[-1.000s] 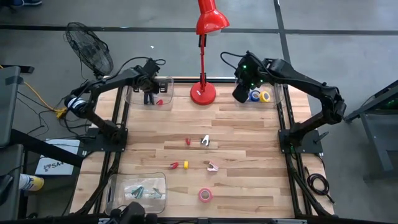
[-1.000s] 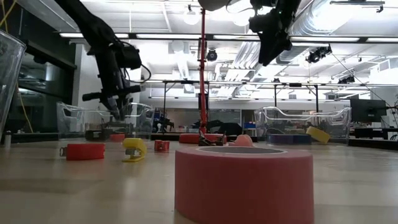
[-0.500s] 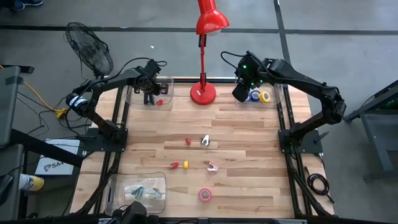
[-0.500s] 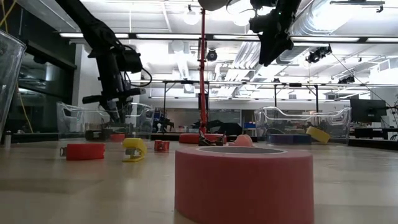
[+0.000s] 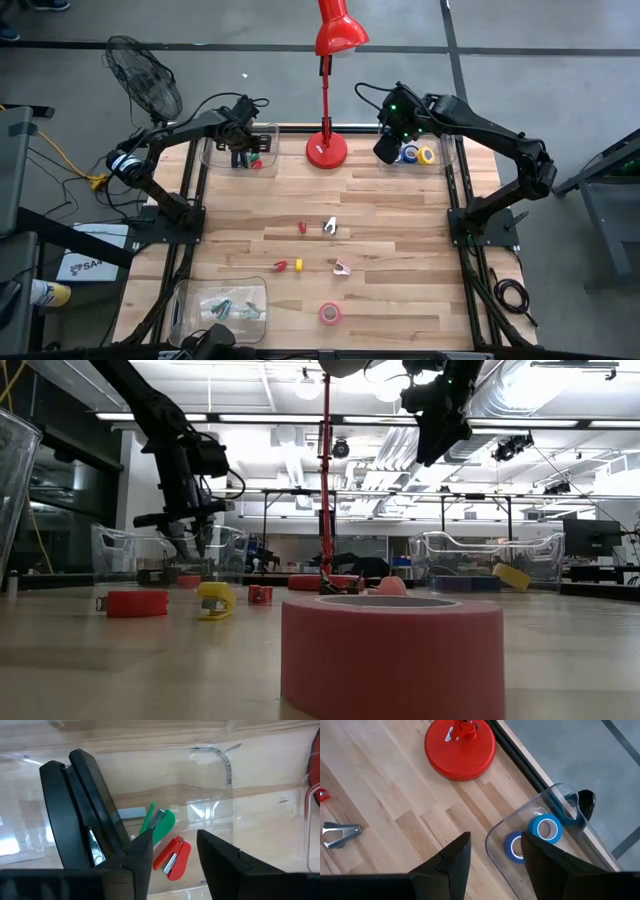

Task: Pick and place Stapler, Stapler remover, tape
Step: Put the top red stapler into the top left transparent bin

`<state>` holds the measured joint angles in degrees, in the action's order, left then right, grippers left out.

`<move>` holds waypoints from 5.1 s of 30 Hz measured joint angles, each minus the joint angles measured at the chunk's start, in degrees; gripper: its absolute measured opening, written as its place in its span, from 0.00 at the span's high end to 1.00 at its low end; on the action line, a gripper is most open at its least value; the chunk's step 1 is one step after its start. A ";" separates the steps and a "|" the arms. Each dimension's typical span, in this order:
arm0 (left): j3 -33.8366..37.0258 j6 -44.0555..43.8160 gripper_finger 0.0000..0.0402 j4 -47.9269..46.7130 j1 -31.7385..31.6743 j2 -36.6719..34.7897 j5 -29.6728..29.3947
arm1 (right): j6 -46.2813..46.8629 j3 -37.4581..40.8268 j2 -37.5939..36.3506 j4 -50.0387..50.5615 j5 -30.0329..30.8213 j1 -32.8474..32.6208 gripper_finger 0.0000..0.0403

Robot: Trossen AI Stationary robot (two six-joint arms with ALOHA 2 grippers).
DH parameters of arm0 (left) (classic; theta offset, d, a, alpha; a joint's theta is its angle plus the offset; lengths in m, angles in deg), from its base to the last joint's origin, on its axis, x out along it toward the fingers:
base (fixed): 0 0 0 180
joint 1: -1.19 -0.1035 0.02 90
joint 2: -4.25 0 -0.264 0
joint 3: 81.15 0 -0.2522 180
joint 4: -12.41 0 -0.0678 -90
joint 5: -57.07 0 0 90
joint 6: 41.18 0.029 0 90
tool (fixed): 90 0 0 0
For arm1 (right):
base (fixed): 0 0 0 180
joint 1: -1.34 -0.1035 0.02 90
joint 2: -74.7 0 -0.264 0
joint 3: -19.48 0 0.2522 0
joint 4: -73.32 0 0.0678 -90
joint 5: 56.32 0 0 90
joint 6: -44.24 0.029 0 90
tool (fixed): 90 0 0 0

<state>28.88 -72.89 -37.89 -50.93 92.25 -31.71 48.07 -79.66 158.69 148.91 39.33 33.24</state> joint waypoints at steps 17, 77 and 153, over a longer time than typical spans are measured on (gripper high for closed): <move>-12.18 4.21 0.61 -11.29 1.05 -0.14 1.04 | -2.38 0.00 0.00 2.83 -0.11 -0.02 0.59; -18.40 -54.55 0.61 -13.46 52.39 12.62 -7.69 | -21.92 0.00 -10.27 11.48 -11.26 9.75 0.59; -18.47 -56.23 0.40 -7.28 52.06 19.97 -6.08 | -20.82 0.00 -10.27 12.22 -12.72 9.73 0.59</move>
<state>10.42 -129.12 -45.17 1.13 112.21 -37.79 27.25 -79.66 148.41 161.12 26.61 42.97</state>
